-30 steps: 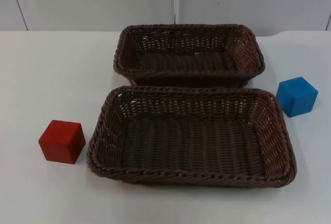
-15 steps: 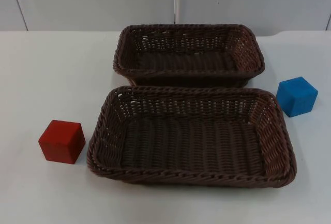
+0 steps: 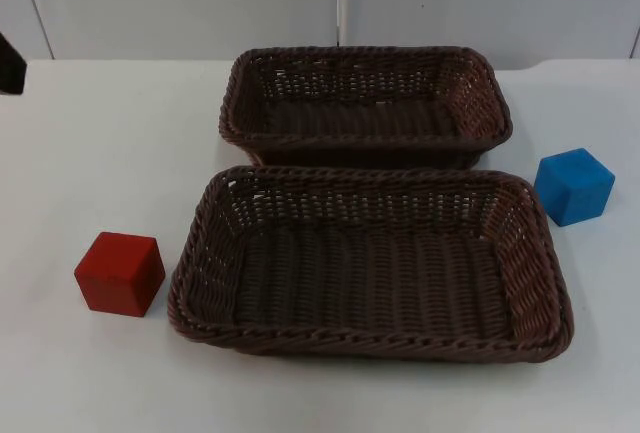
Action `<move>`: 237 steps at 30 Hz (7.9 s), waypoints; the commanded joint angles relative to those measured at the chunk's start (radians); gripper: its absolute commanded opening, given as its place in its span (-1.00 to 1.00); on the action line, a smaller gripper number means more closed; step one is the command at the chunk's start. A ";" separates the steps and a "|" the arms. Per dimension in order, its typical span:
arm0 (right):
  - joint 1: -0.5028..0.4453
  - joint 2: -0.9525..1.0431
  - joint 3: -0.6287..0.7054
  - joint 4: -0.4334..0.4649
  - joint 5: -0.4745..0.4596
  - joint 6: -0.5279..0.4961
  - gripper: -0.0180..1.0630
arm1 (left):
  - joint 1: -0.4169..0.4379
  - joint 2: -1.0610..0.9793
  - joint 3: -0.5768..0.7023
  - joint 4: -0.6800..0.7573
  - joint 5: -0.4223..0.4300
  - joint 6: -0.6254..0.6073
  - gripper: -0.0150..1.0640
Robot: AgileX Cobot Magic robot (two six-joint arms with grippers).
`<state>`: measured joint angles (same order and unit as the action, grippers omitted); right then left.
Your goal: Pick up one cube with the left hand and place it into the upper basket. Pick up one cube with the right hand and place it into the lower basket.
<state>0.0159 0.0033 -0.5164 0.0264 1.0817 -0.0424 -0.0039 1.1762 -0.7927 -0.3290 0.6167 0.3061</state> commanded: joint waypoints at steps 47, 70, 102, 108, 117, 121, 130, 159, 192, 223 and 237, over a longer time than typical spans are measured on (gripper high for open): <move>-0.007 -0.003 0.000 -0.004 -0.003 0.001 0.99 | -0.069 0.652 -0.090 -0.140 -0.160 0.191 0.97; -0.007 -0.003 0.000 -0.004 -0.003 0.001 0.99 | -0.069 0.812 -0.090 -0.383 -0.244 0.442 0.97; -0.007 -0.003 0.000 -0.004 -0.003 0.001 0.99 | -0.064 0.305 -0.090 -0.318 -0.230 0.332 -0.97; -0.007 -0.003 0.000 -0.004 -0.003 0.001 0.99 | -0.064 0.281 -0.090 -0.318 -0.228 0.330 -0.97; -0.007 -0.003 0.000 -0.004 -0.003 0.001 0.99 | -0.064 0.281 -0.090 -0.318 -0.227 0.316 -0.97; -0.007 -0.003 0.000 -0.004 -0.003 0.001 0.99 | -0.064 0.281 -0.090 -0.325 -0.226 0.316 -0.97; -0.007 -0.003 0.000 -0.004 -0.003 0.001 0.99 | -0.064 0.283 -0.101 -0.344 -0.220 0.316 -0.97; -0.007 -0.003 0.000 -0.006 -0.003 0.003 0.99 | -0.236 0.863 -0.791 -0.311 -0.023 0.294 -0.97; -0.007 -0.003 0.000 -0.006 -0.003 0.003 0.99 | -0.346 1.372 -1.278 -0.207 -0.025 0.235 -0.62; -0.007 -0.003 0.000 -0.006 -0.003 0.003 0.99 | -0.344 1.025 -1.278 -0.149 0.275 0.194 0.77; -0.007 -0.003 0.000 -0.006 -0.003 0.002 0.99 | -0.344 0.827 -1.274 -0.045 0.406 0.056 0.77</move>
<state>0.0159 0.0033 -0.5164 0.0264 1.0817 -0.0383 -0.3486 2.0399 -2.0642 -0.3825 0.9901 0.3759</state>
